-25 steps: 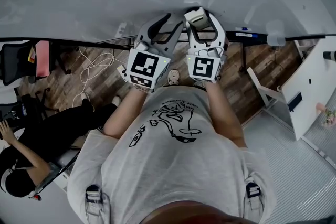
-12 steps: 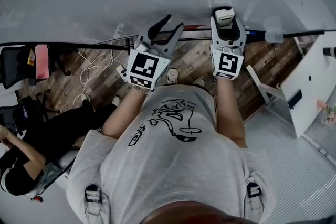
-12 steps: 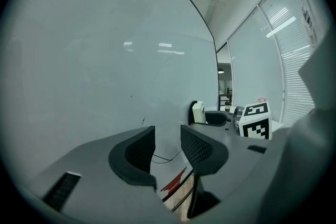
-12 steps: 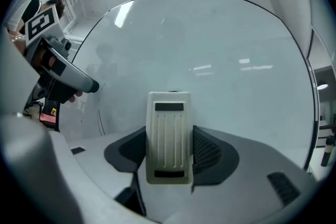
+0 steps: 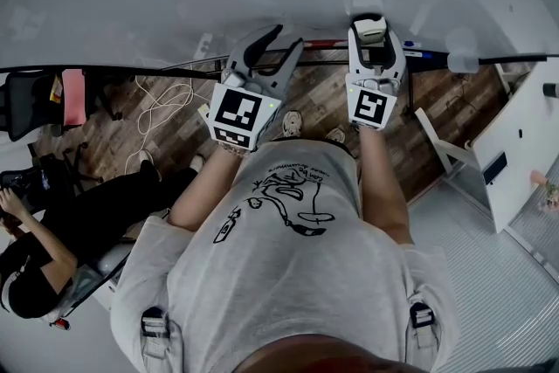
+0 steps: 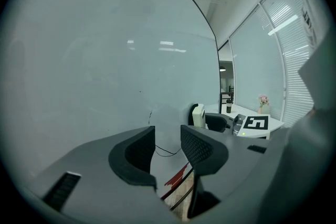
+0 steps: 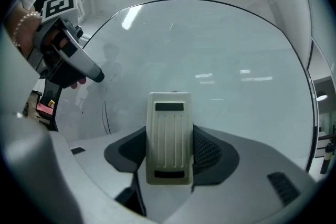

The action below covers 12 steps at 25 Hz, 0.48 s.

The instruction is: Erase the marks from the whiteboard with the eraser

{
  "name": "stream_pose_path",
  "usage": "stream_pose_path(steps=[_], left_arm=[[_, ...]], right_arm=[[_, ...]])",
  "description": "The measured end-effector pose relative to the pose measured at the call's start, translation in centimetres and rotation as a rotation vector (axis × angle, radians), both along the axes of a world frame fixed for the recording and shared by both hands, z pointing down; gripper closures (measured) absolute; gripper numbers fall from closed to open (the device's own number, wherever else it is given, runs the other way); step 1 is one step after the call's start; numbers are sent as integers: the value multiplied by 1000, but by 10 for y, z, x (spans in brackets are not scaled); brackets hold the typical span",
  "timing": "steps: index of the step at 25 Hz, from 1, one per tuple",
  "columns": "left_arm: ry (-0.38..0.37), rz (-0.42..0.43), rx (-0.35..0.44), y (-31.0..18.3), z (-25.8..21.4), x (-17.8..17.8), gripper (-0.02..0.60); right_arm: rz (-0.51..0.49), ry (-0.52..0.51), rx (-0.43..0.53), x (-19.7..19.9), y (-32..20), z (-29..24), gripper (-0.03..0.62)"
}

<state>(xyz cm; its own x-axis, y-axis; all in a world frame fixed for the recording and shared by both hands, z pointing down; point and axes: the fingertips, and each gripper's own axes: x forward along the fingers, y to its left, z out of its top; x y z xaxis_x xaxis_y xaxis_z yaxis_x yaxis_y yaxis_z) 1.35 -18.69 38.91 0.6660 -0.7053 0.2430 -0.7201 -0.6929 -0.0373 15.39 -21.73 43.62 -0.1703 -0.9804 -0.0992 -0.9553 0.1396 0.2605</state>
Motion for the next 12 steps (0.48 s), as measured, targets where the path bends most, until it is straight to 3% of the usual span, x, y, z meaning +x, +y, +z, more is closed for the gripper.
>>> stream_pose_path(steps=[6, 12], left_arm=[[-14, -14, -8, 2, 1, -12, 417], [-22, -27, -15, 4, 3, -24, 417]], right_arm=[[-30, 97, -18, -30, 2, 25, 336], [-91, 129, -58, -75, 5, 46, 336]])
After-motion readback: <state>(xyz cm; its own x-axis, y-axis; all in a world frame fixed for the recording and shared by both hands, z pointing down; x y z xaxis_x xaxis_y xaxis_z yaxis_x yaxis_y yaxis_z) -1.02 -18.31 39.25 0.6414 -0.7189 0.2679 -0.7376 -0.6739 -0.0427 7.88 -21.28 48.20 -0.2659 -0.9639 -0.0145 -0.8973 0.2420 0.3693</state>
